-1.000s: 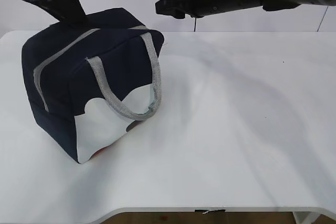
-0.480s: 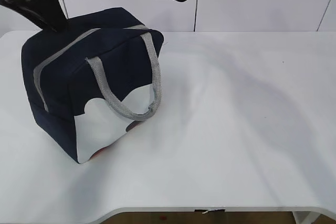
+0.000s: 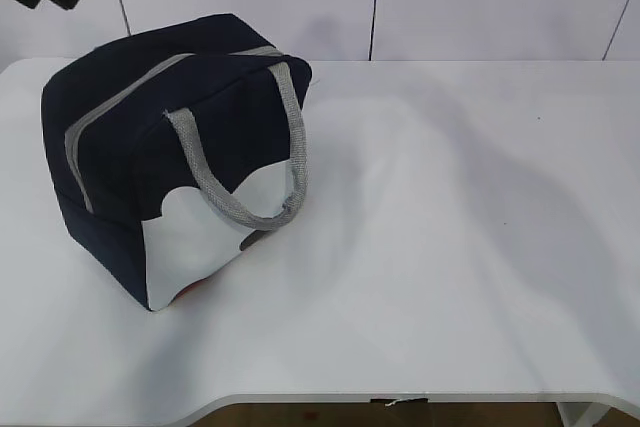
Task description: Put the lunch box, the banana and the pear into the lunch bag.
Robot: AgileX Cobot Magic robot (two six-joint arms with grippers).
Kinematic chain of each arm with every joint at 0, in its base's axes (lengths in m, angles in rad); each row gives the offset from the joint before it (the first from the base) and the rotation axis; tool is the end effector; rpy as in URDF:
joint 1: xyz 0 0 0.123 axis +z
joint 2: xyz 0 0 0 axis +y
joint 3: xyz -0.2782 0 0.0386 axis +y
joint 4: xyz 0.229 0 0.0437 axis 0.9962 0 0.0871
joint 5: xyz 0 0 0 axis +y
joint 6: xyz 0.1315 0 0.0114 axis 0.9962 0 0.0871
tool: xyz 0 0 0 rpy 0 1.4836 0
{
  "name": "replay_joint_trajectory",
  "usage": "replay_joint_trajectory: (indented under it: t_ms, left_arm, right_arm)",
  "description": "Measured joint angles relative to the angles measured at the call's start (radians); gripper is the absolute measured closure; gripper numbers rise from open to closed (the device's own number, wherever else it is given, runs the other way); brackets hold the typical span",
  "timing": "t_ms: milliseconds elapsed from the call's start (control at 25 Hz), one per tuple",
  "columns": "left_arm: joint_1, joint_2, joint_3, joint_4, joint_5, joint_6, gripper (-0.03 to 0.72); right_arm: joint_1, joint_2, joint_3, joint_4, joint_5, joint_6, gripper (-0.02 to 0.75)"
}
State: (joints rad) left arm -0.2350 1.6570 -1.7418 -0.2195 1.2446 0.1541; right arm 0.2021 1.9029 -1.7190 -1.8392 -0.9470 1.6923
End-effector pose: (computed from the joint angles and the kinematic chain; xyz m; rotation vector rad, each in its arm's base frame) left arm 0.3334 -0.1078 0.3467 0.4869 2.5906 -0.3257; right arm 0.4048 0.1883 0.3388 -1.0149 1.6394 0.8212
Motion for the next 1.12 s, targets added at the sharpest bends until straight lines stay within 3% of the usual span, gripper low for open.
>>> replay_joint_trajectory:
  t_ms: [520, 1120]
  left_arm:
    - [0.000, -0.272, 0.016, 0.000, 0.008, -0.010, 0.371]
    - [0.000, -0.839, 0.507, 0.000, 0.012, -0.012, 0.379]
  right_arm:
    - [-0.011, -0.115, 0.067, 0.000, -0.119, 0.044, 0.405]
    - [-0.011, -0.212, 0.223, 0.000, -0.138, 0.064, 0.405]
